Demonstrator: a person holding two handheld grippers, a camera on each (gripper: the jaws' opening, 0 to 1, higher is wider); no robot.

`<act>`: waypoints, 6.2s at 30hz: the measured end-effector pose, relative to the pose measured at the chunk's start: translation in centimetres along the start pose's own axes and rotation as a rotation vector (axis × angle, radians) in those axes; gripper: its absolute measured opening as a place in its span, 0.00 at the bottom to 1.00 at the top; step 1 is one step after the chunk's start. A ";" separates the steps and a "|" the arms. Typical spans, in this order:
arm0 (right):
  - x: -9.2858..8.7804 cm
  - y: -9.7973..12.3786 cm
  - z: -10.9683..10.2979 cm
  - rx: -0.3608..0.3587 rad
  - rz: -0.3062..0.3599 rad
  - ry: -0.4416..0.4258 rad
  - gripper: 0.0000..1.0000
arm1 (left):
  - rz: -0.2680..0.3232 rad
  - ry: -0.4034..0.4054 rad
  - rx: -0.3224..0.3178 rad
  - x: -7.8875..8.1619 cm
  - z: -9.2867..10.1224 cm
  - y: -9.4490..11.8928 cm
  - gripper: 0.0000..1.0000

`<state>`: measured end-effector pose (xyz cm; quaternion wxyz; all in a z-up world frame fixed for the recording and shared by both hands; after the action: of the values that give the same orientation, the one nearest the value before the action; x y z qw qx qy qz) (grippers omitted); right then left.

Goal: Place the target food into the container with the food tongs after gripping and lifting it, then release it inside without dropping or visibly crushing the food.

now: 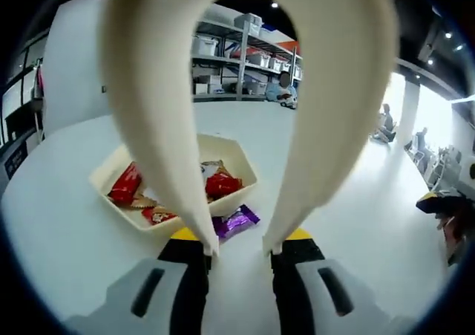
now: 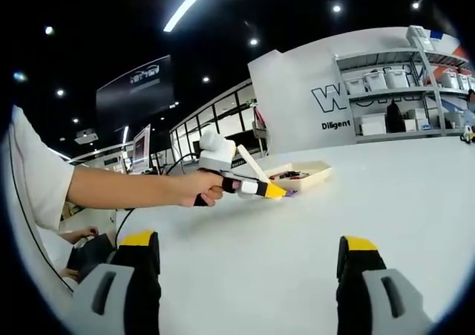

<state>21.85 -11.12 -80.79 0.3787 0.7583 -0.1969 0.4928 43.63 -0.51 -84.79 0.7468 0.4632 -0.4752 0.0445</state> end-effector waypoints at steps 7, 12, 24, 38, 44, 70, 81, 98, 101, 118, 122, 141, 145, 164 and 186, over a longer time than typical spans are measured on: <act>0.5 0.2 -0.2 0.005 0.010 -0.003 0.98 | -0.001 -0.007 -0.024 0.4 0.3 -0.2 0.30; 0.5 0.1 -0.2 0.001 0.002 0.004 0.97 | 0.007 -0.010 -0.125 0.3 2.5 -0.5 0.31; 0.5 0.2 -0.8 0.006 -0.004 0.018 0.96 | 0.010 -0.083 -0.107 0.5 2.5 -0.1 0.30; 0.4 0.4 -0.5 0.002 -0.004 0.016 0.95 | 0.038 -0.070 -0.090 1.4 1.6 -0.8 0.30; 0.2 0.4 -0.3 -0.005 -0.014 0.020 0.94 | 0.043 -0.105 -0.069 1.5 1.6 -1.6 0.31; 0.1 0.6 -0.3 0.001 -0.016 0.018 0.92 | 0.050 -0.018 -0.026 2.5 2.0 -2.7 0.31; 0.1 1.1 0.4 -0.012 -0.016 0.011 0.91 | 0.058 -0.060 -0.056 3.2 3.6 -3.8 0.30; 0.1 1.5 0.7 -0.021 -0.020 0.023 0.89 | 0.087 -0.124 0.039 4.6 4.1 -5.0 0.30; 0.0 1.7 0.8 -0.021 -0.022 0.023 0.89 | 0.089 -0.114 0.039 4.7 4.3 -5.3 0.30; 0.0 2.7 2.2 -0.033 -0.002 0.003 0.88 | 0.117 -0.159 0.046 6.1 6.2 -5.1 0.31; 0.0 2.7 1.8 -0.022 0.003 0.004 0.88 | 0.116 -0.156 0.071 6.2 5.7 -5.2 0.31; -0.1 3.7 3.0 -0.040 0.013 -0.006 0.87 | 0.058 -0.208 0.053 6.7 6.5 -7.5 0.31; 0.0 3.8 2.6 -0.036 0.013 0.001 0.87 | 0.048 -0.193 0.017 6.2 7.7 -7.1 0.31; 0.9 4.4 -0.4 -0.018 0.032 0.043 0.87 | -0.019 -0.257 -0.121 1.7 11.8 -2.4 0.31; 1.0 5.5 -1.3 -0.035 0.033 0.067 0.86 | -0.012 -0.250 -0.139 0.9 13.0 -3.0 0.31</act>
<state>17.80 -13.56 -77.55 0.3904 0.7311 -0.2051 0.5206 36.97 -12.08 -84.57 0.7122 0.4152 -0.5638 -0.0509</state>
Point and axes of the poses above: the point that each gripper's makers call its tool centre point, and the gripper's own axes: y roughly backward along the fingers, z roughly to its right, x roughly out of its top, the point moved 2 cm from there along y, roughly backward along the fingers, and after that the axes turned 15 degrees about -z, right-handed, at the moved point
